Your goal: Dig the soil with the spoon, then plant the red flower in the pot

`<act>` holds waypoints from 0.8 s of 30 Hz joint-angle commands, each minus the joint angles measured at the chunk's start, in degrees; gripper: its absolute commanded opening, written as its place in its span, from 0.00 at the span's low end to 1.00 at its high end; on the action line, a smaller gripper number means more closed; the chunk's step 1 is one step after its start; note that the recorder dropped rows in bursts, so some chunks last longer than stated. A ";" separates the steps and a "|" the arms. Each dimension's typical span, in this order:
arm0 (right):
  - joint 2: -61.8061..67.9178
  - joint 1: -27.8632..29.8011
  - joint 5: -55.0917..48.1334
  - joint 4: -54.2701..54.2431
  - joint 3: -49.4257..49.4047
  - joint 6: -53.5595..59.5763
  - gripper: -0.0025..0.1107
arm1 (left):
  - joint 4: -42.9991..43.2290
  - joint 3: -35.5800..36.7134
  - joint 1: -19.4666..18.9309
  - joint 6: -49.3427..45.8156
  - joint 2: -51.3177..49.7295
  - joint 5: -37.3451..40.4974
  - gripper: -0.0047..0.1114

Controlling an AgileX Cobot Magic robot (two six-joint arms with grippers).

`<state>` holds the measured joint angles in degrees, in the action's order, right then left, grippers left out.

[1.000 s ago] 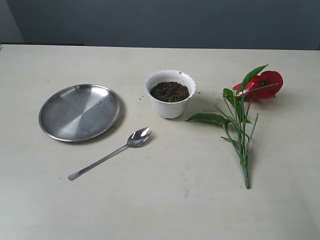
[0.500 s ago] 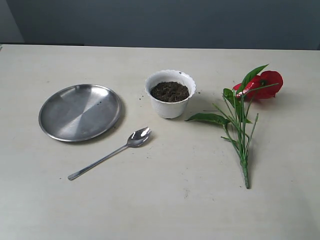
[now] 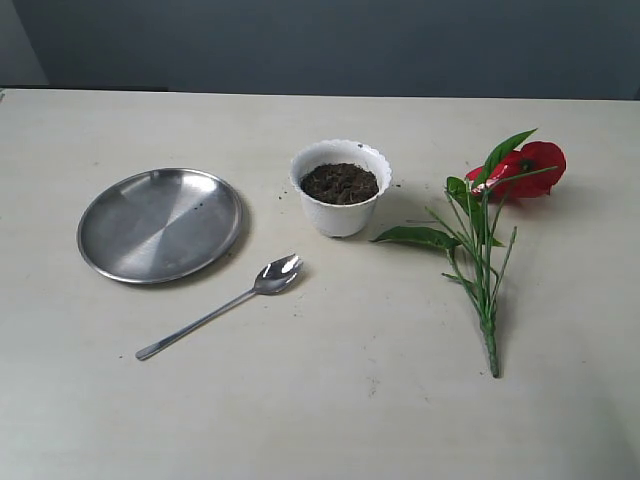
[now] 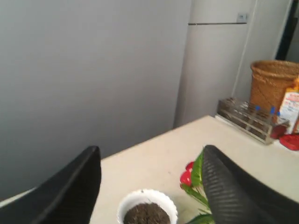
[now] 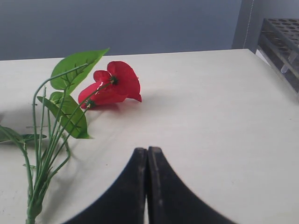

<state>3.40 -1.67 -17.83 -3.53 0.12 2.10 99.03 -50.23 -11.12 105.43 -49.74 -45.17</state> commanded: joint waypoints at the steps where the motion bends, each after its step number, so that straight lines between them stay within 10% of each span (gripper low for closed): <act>1: -0.17 0.34 0.42 -0.02 -0.12 0.33 0.02 | 0.92 -0.95 0.39 1.08 -6.35 -4.57 0.56; 10: -0.17 0.34 0.42 -0.02 -0.12 0.33 0.02 | 0.92 -3.98 0.39 -6.18 -10.28 -3.67 0.45; 16: -0.17 0.34 0.42 -0.02 -0.12 0.33 0.02 | 0.92 -8.75 0.39 -4.11 -10.28 6.63 0.23; 24: -0.17 0.34 0.42 -0.02 -0.12 0.33 0.02 | 0.92 -9.39 0.39 2.21 -10.28 21.73 0.19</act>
<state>3.40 -1.67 -17.83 -3.53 0.12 2.10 100.57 -59.29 -11.02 105.61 -59.97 -28.25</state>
